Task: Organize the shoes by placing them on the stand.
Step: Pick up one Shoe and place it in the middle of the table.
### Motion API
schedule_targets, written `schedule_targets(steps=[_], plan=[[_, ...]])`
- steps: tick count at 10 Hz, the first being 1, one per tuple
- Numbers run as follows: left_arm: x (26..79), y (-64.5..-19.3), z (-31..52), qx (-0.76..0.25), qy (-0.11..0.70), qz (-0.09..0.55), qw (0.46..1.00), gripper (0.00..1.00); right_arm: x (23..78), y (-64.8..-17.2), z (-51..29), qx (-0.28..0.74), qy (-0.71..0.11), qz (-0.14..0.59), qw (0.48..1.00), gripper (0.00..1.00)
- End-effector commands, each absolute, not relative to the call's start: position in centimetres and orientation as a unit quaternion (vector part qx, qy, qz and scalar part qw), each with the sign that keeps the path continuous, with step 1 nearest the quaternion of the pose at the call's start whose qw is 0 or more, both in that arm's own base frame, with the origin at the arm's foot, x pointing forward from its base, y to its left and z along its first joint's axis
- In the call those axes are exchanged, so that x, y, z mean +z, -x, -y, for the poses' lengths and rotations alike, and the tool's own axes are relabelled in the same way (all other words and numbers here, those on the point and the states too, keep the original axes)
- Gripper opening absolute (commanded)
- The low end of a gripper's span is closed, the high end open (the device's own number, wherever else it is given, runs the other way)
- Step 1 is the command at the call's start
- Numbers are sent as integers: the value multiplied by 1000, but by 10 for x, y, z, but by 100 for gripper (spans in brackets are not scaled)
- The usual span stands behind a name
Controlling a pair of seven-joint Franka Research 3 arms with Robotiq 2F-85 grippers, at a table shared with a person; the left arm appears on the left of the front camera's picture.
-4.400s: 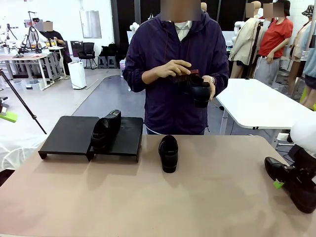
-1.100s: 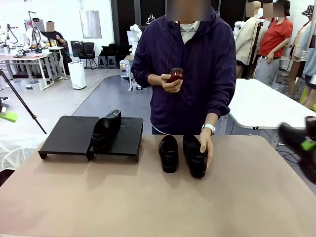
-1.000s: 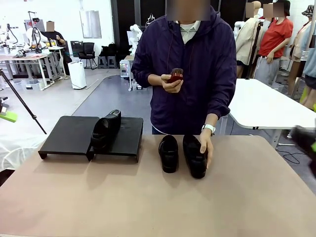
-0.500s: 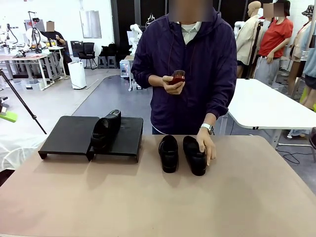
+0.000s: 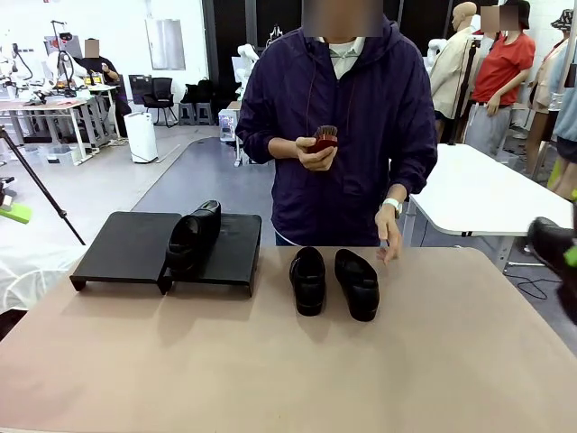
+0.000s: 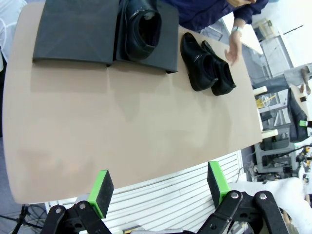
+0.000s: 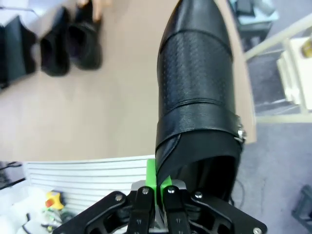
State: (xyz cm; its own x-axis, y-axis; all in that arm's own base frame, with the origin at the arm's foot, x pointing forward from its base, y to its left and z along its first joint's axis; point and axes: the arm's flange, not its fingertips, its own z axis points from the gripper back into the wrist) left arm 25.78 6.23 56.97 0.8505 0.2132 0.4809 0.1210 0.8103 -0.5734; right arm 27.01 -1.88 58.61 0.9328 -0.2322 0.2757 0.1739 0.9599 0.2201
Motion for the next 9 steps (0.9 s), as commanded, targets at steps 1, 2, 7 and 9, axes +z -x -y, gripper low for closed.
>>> schedule_targets(steps=[1,2,7,9], plan=[[569,-260,-65,23,309,277,909,100,610,-264,-62,-133,-102,156,973,0],[569,-260,-65,23,309,277,909,100,613,-266,-103,-107,-119,141,977,0],[569,-260,-65,23,309,277,909,100,569,-289,-307,61,-80,68,993,0],[569,-260,-65,23,309,277,909,100,517,-309,-368,109,-48,63,991,0]])
